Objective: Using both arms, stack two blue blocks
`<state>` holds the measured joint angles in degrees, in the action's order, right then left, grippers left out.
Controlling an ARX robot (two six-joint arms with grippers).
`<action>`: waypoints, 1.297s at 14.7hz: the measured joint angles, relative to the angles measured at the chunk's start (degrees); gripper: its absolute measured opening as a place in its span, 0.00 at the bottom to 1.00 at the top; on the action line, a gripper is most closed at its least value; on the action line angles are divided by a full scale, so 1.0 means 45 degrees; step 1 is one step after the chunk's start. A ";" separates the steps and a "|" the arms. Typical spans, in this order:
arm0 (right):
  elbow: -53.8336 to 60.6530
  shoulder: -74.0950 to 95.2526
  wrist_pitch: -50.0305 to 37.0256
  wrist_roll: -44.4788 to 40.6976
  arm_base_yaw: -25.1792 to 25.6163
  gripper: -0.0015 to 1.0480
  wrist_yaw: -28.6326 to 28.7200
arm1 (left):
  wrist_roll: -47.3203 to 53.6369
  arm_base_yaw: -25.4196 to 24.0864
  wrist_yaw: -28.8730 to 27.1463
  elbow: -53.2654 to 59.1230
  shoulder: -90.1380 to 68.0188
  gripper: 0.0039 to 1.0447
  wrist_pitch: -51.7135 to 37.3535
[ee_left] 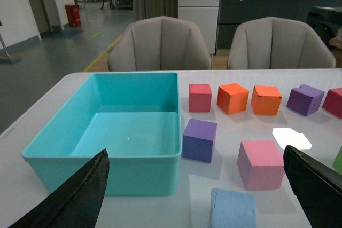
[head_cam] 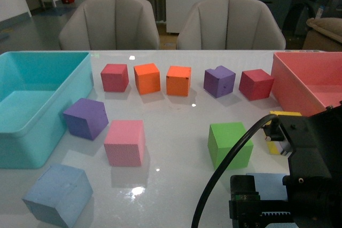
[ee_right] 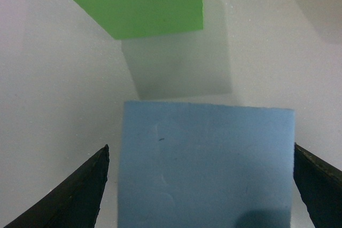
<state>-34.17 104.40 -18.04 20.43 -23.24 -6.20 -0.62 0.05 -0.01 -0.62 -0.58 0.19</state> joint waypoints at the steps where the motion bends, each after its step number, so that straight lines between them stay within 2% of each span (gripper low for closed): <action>1: 0.0005 0.0529 -0.0350 0.0029 0.0005 0.94 -0.0005 | 0.0000 0.0000 0.0000 0.0000 0.0000 0.94 0.0000; 2: 0.0049 0.0772 -0.0529 0.0034 0.0005 0.94 -0.0005 | 0.0000 0.0000 0.0000 0.0000 0.0000 0.94 0.0000; 6: 0.1049 -0.0126 -0.0738 0.0121 0.0005 0.50 -0.0058 | 0.0000 0.0000 0.0000 0.0000 0.0000 0.94 0.0000; 7: 0.1307 -0.0874 -0.0588 0.0121 0.0005 0.47 0.0015 | 0.0000 0.0000 0.0005 0.0000 0.0000 0.94 0.0000; 11: 0.1365 -0.4367 0.1137 0.0063 -0.0228 0.44 0.0141 | 0.0000 0.0000 0.0000 0.0000 0.0000 0.94 0.0000; 13: -0.0777 -0.3900 0.1734 -0.0019 -0.0529 0.44 -0.0136 | 0.0000 0.0000 0.0005 0.0000 0.0000 0.94 0.0000; 15: -0.3599 -0.1773 0.2249 -0.0573 -0.0903 0.44 -0.0374 | 0.0000 0.0000 0.0000 0.0000 0.0000 0.94 0.0000; 17: -0.7582 0.1608 0.3968 -0.1365 -0.0913 0.43 -0.0743 | 0.0000 0.0000 0.0000 0.0000 0.0000 0.94 0.0000; 19: -1.0457 0.3764 0.5197 -0.1409 -0.0758 0.43 -0.0651 | 0.0000 0.0000 0.0005 0.0000 0.0000 0.94 0.0000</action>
<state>-81.23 121.34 5.34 14.09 -26.65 -9.13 -0.62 0.05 0.01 -0.62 -0.58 0.19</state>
